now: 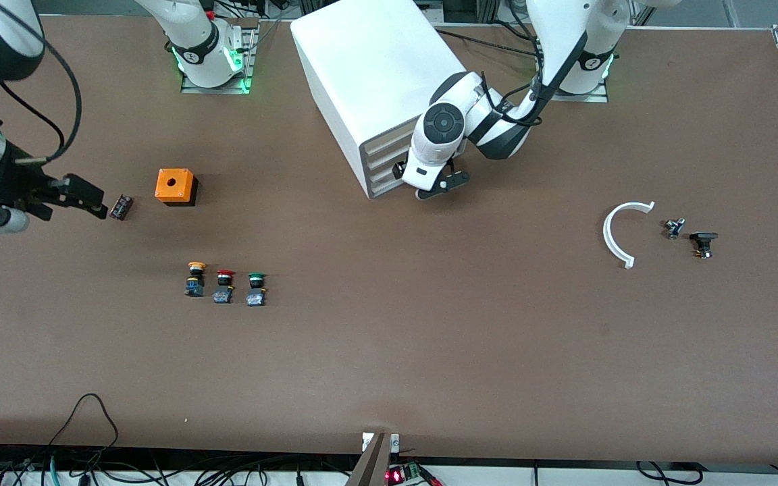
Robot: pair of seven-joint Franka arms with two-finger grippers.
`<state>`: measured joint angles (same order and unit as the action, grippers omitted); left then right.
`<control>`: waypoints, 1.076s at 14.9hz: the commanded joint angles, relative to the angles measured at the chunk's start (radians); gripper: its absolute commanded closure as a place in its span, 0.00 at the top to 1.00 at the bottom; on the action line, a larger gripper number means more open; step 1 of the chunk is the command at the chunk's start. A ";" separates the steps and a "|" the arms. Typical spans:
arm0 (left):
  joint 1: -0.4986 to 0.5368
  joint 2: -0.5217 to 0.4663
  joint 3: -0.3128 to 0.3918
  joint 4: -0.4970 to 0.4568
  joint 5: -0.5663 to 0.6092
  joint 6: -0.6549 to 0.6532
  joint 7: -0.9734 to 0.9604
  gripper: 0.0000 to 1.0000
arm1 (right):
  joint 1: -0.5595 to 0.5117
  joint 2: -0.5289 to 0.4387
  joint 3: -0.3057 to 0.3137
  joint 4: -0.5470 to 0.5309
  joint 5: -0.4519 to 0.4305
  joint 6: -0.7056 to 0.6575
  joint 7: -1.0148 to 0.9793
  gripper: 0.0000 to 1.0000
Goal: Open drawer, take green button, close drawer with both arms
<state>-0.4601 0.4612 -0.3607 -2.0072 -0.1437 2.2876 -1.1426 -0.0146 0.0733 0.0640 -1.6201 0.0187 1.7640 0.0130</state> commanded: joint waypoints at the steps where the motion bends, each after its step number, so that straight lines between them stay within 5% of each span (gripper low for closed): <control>1: 0.060 -0.032 -0.009 0.080 -0.030 -0.161 0.061 1.00 | -0.025 -0.118 0.031 -0.102 -0.017 -0.021 0.005 1.00; 5: 0.144 -0.032 0.003 0.224 -0.010 -0.379 0.231 1.00 | -0.027 -0.135 0.031 -0.113 -0.019 -0.023 0.008 1.00; 9: 0.213 -0.033 0.002 0.367 0.140 -0.540 0.397 1.00 | -0.025 -0.124 0.034 -0.060 -0.019 -0.070 0.011 1.00; 16: 0.385 -0.076 0.002 0.608 0.240 -0.734 0.866 1.00 | -0.024 -0.101 0.036 -0.040 -0.014 -0.060 0.030 1.00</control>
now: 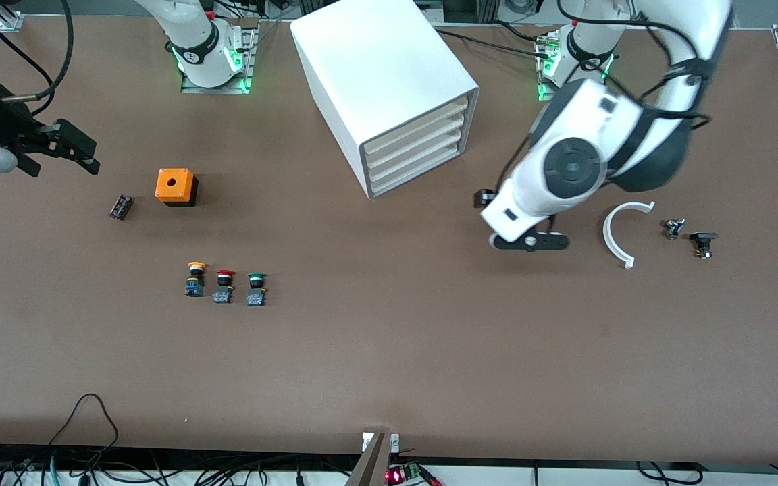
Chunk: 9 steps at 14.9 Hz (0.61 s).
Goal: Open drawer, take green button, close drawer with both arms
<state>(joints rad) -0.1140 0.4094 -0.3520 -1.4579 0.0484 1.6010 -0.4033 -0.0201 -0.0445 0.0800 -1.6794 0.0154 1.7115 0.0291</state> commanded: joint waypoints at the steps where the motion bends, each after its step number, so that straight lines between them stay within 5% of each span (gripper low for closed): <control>1: 0.066 -0.041 -0.007 0.070 0.070 -0.047 0.194 1.00 | -0.018 0.018 0.020 0.029 -0.011 0.005 0.006 1.00; 9: 0.279 -0.244 -0.019 -0.044 0.053 -0.038 0.379 1.00 | -0.018 0.046 0.018 0.072 -0.017 -0.041 0.012 1.00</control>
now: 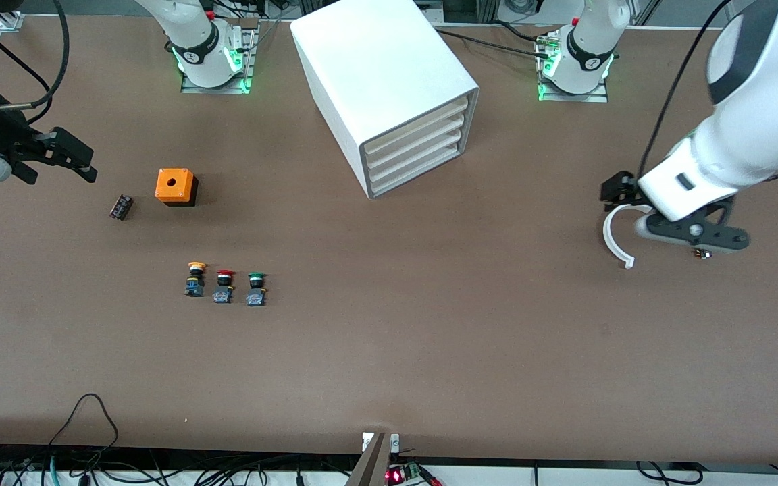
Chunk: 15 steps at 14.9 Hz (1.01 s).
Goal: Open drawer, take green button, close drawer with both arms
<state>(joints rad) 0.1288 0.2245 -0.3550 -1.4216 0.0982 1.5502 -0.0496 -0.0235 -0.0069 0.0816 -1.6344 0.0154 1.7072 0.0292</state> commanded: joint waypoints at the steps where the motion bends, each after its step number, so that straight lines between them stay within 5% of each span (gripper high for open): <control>1: 0.051 -0.060 -0.015 -0.082 -0.018 0.013 0.039 1.00 | -0.015 0.007 0.017 0.028 -0.021 -0.043 0.014 1.00; 4: 0.048 -0.117 0.087 -0.150 -0.090 0.057 0.231 1.00 | -0.013 0.008 0.018 0.033 -0.064 -0.038 0.014 1.00; 7: -0.154 -0.229 0.295 -0.250 -0.091 0.068 0.216 1.00 | -0.010 0.010 0.020 0.031 -0.064 -0.044 0.021 1.00; 10: -0.169 -0.266 0.298 -0.276 -0.075 0.126 0.049 1.00 | -0.010 0.010 0.020 0.031 -0.064 -0.044 0.021 1.00; 15: -0.156 -0.264 0.294 -0.255 -0.091 0.068 0.043 1.00 | -0.010 0.013 0.020 0.030 -0.064 -0.044 0.021 1.00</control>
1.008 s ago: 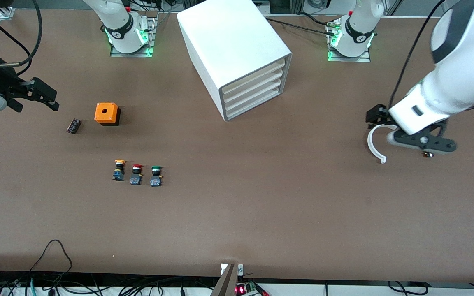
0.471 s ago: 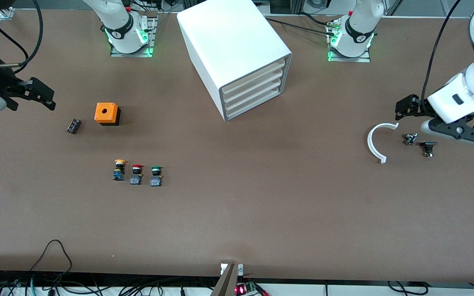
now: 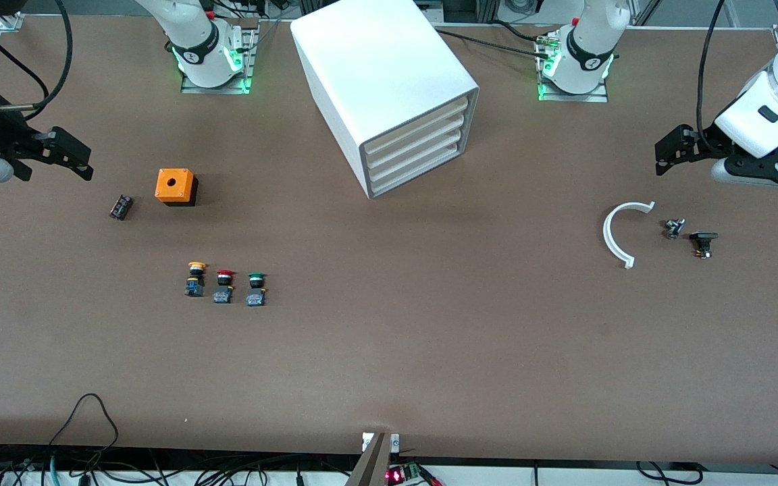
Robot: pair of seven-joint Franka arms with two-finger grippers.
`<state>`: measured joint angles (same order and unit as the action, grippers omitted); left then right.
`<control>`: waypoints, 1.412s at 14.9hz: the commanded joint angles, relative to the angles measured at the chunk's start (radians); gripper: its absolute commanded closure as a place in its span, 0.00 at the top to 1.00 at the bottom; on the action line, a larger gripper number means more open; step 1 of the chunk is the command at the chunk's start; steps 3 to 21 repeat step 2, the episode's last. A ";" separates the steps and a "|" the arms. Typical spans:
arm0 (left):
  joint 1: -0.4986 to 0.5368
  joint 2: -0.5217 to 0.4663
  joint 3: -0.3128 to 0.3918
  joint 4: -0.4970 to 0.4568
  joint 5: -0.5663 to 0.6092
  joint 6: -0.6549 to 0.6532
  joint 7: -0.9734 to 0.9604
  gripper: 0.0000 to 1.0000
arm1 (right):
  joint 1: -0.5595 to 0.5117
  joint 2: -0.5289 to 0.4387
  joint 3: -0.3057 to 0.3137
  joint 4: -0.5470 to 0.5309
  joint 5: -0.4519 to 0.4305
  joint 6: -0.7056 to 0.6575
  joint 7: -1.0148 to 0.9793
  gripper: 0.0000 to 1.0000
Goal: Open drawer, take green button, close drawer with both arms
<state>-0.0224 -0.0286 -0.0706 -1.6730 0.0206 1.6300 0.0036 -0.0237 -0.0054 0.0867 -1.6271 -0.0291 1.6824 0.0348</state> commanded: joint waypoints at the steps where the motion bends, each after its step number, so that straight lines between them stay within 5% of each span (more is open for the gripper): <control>1: -0.005 -0.013 0.008 -0.004 -0.013 -0.016 -0.008 1.00 | -0.010 0.010 0.015 0.024 -0.020 -0.020 0.014 1.00; 21: -0.005 -0.014 0.008 -0.004 -0.013 -0.019 -0.007 1.00 | -0.010 0.011 0.015 0.024 -0.020 -0.018 0.014 1.00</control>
